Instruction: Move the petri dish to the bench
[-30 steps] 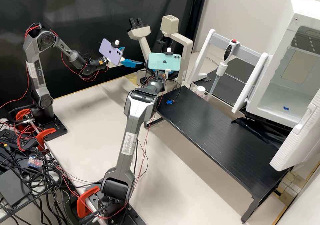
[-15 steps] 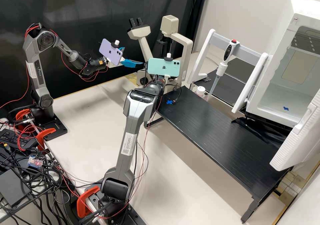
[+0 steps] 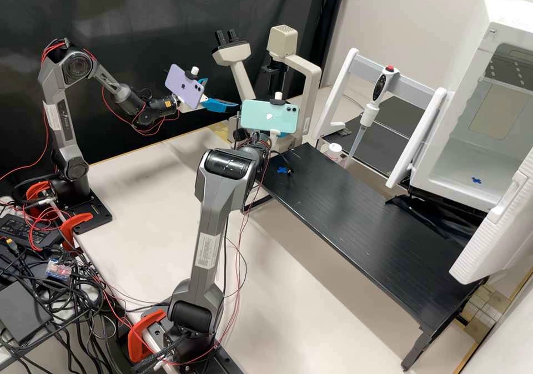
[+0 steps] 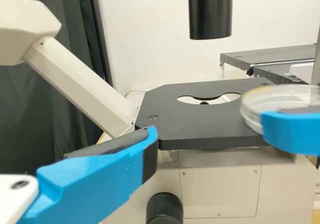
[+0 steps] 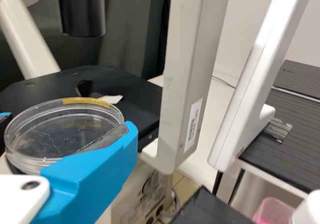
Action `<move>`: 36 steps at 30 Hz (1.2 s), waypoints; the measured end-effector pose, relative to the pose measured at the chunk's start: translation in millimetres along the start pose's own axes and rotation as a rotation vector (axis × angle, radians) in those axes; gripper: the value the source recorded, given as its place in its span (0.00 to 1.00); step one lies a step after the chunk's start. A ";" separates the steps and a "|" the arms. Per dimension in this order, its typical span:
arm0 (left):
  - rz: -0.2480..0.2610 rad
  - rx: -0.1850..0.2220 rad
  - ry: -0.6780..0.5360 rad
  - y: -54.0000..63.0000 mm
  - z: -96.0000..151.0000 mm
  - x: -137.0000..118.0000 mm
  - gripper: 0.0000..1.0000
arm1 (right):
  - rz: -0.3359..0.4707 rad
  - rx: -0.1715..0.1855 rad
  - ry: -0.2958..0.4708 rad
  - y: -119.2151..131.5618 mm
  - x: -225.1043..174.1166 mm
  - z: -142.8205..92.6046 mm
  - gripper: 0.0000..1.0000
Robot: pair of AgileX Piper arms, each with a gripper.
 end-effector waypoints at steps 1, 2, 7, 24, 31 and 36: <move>0.000 0.000 0.000 0.0 0.0 0.0 1.00 | 0.001 -0.001 0.003 -0.9 -9.1 0.1 0.00; 0.000 0.000 0.000 0.0 0.0 0.0 1.00 | 0.001 -0.001 0.003 -1.3 -13.4 0.2 0.00; 0.000 0.000 0.000 0.0 0.0 0.0 1.00 | 0.029 -0.007 0.019 -1.8 -42.1 2.7 0.00; 0.000 0.000 0.000 0.0 0.0 0.0 1.00 | 0.108 0.014 -0.067 -28.9 -148.9 49.7 0.00; 0.000 0.000 0.000 0.0 0.0 0.0 1.00 | 0.162 0.028 -0.096 -29.8 -164.6 62.8 0.00; 0.000 0.000 0.000 0.0 0.0 0.0 1.00 | 0.191 0.036 -0.112 -27.2 -166.4 67.5 0.00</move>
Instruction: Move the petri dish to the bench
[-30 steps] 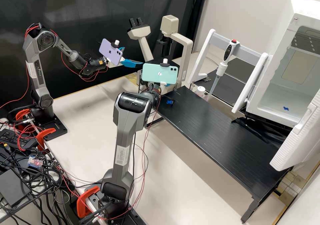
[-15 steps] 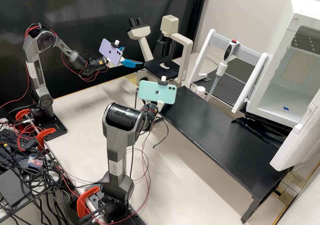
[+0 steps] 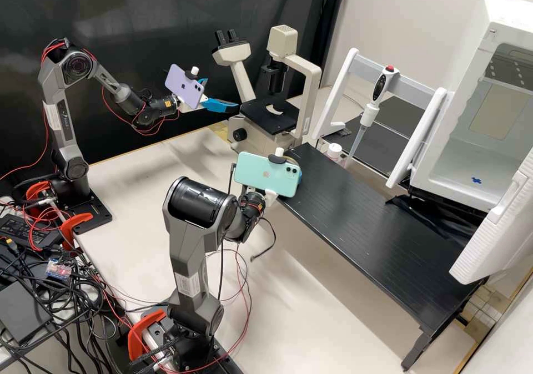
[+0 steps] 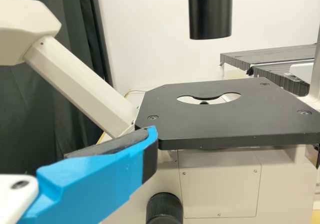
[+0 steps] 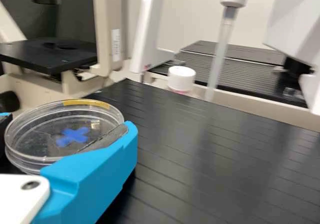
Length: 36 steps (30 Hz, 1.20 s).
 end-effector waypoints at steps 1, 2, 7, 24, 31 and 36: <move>0.000 0.000 0.000 0.0 0.0 0.0 1.00 | 0.002 -0.002 -0.001 -0.7 0.7 0.7 0.00; 0.000 0.000 0.000 0.0 0.0 0.0 1.00 | 0.003 -0.003 0.000 -0.9 1.0 1.0 0.00; 0.000 0.000 0.000 0.0 0.0 0.0 1.00 | 0.013 -0.024 0.006 -2.3 2.9 2.3 1.00; 0.000 0.000 0.000 0.0 0.0 0.0 1.00 | 0.067 -0.080 0.068 -0.7 -14.2 -10.5 1.00; 0.000 0.000 0.000 0.0 0.0 0.0 1.00 | 0.324 -0.087 0.175 25.4 -54.4 -31.3 1.00; 0.000 0.000 0.000 0.0 0.0 0.0 1.00 | 0.530 -0.031 0.155 52.5 -76.6 -31.4 1.00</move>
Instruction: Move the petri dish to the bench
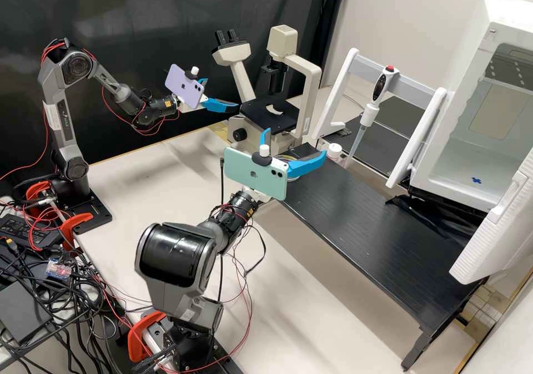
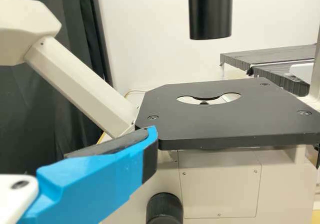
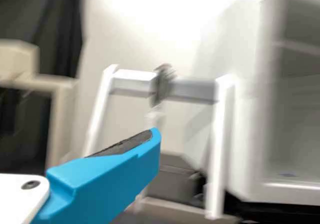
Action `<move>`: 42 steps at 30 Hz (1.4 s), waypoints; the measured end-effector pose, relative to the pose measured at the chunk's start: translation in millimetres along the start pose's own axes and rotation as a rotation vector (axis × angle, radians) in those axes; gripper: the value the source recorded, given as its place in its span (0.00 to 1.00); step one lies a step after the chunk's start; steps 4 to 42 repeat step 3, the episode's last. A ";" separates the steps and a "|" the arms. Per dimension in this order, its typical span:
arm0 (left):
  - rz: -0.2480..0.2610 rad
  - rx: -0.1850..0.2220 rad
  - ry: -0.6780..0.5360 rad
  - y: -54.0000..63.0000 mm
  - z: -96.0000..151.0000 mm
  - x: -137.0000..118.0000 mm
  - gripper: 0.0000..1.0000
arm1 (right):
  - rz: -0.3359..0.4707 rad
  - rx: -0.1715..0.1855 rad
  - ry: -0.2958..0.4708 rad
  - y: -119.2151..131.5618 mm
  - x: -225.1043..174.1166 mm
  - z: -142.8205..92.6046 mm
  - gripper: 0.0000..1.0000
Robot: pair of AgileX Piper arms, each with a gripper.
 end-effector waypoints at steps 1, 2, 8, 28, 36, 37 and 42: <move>0.000 0.000 0.000 0.0 0.0 0.0 1.00 | 0.021 0.001 -0.005 3.9 -0.1 1.8 1.00; 0.000 0.000 0.000 0.0 0.0 0.0 1.00 | 0.041 0.003 -0.011 7.9 0.5 4.5 1.00; 0.000 0.000 0.000 0.0 0.0 0.0 1.00 | 0.054 0.015 -0.014 11.1 1.2 7.1 1.00; 0.000 0.000 0.000 0.0 0.0 0.0 1.00 | 0.054 0.015 -0.014 11.1 1.2 7.1 1.00; 0.000 0.000 0.000 0.0 0.0 0.0 1.00 | 0.054 0.015 -0.014 11.1 1.2 7.1 1.00; 0.000 0.000 0.000 0.0 0.0 0.0 1.00 | 0.054 0.015 -0.014 11.1 1.2 7.1 1.00; 0.000 0.000 0.000 0.0 0.0 0.0 1.00 | 0.054 0.015 -0.014 11.1 1.2 7.1 1.00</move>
